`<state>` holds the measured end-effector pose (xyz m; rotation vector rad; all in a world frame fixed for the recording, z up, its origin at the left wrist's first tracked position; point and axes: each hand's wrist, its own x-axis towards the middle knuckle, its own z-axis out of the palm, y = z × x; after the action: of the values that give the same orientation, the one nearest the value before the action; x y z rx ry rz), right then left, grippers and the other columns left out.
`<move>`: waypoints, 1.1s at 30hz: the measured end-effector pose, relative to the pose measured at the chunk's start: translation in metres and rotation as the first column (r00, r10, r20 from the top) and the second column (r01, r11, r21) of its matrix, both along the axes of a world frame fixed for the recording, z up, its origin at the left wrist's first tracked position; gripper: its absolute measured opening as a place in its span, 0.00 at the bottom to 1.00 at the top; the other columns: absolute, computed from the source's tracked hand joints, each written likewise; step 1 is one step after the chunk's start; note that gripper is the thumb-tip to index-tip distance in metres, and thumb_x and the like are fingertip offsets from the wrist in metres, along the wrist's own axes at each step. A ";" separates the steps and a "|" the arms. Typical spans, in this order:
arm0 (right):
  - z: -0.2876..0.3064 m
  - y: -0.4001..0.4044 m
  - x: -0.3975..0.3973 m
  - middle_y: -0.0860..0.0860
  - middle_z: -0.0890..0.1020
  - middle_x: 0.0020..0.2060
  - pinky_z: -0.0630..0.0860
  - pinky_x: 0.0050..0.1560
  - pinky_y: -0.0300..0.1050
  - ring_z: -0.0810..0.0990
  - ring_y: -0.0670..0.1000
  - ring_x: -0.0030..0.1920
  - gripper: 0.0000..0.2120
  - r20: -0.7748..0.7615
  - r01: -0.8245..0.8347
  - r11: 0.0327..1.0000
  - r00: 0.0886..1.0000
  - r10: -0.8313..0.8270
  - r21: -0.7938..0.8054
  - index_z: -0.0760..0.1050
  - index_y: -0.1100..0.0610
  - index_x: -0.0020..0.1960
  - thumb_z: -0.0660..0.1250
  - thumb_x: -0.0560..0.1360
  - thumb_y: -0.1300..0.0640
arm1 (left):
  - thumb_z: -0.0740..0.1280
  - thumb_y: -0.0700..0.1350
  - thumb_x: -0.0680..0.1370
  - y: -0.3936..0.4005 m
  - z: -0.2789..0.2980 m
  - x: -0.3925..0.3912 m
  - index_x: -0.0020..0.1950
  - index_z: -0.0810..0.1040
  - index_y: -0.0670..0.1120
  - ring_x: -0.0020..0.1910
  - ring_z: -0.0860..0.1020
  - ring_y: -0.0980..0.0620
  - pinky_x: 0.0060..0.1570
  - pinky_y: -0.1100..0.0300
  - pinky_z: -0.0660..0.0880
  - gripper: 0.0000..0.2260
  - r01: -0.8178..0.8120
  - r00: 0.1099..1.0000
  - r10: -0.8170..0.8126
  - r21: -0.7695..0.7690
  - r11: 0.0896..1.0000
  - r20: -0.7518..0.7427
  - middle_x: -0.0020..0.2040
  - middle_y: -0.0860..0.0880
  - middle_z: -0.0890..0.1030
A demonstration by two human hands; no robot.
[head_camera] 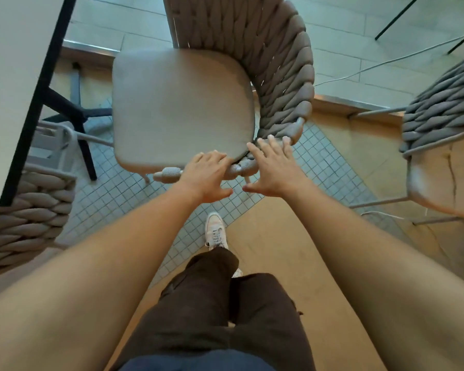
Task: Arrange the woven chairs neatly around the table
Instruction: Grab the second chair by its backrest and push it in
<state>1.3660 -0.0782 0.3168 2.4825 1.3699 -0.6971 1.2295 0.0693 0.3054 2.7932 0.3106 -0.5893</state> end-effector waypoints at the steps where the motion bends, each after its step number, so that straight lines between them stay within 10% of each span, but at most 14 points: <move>1: -0.004 0.004 0.005 0.56 0.52 0.83 0.37 0.78 0.65 0.44 0.59 0.82 0.53 -0.009 -0.020 1.000 1.000 0.020 -0.014 0.46 0.52 0.84 0.67 0.72 0.28 | 0.68 0.64 0.75 0.001 -0.004 0.005 0.76 0.66 0.49 0.73 0.69 0.46 0.74 0.48 0.63 0.34 0.003 1.000 -0.003 -0.005 1.000 -0.017 0.72 0.47 0.72; 13: -0.031 0.024 0.038 0.53 0.64 0.79 0.40 0.79 0.66 0.52 0.57 0.82 0.50 -0.107 -0.231 0.971 0.969 0.223 -0.068 0.54 0.53 0.82 0.69 0.71 0.29 | 0.66 0.67 0.73 -0.003 -0.028 0.028 0.73 0.71 0.53 0.65 0.77 0.48 0.66 0.50 0.70 0.32 -0.113 0.988 0.111 -0.015 0.993 -0.104 0.65 0.51 0.79; 17: -0.038 0.023 0.054 0.51 0.78 0.68 0.51 0.78 0.63 0.69 0.55 0.74 0.37 -0.128 -0.358 0.933 0.928 0.351 -0.042 0.69 0.51 0.73 0.68 0.72 0.30 | 0.67 0.66 0.73 -0.017 -0.032 0.037 0.70 0.73 0.53 0.59 0.80 0.49 0.61 0.51 0.72 0.29 -0.194 0.977 0.195 0.017 0.981 -0.081 0.58 0.53 0.83; 23: -0.048 0.027 0.072 0.47 0.84 0.48 0.70 0.42 0.48 0.83 0.56 0.48 0.22 -0.045 -0.535 0.842 0.841 0.539 0.075 0.79 0.45 0.57 0.65 0.72 0.31 | 0.65 0.65 0.74 -0.023 -0.036 0.036 0.57 0.80 0.53 0.48 0.83 0.46 0.46 0.53 0.79 0.20 -0.263 0.961 0.272 0.128 0.956 -0.059 0.48 0.52 0.85; 33: -0.057 0.033 0.071 0.47 0.82 0.38 0.70 0.36 0.46 0.79 0.54 0.36 0.26 -0.008 -0.566 0.815 0.821 0.571 0.123 0.82 0.43 0.52 0.63 0.70 0.24 | 0.63 0.65 0.75 -0.010 -0.034 0.030 0.51 0.80 0.52 0.45 0.84 0.46 0.41 0.57 0.74 0.18 -0.180 0.983 0.184 0.140 0.974 -0.023 0.47 0.52 0.85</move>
<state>1.4371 -0.0450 0.2596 1.9514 2.0848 -0.5416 1.2596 0.0589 0.2719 2.8442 0.6301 -0.5949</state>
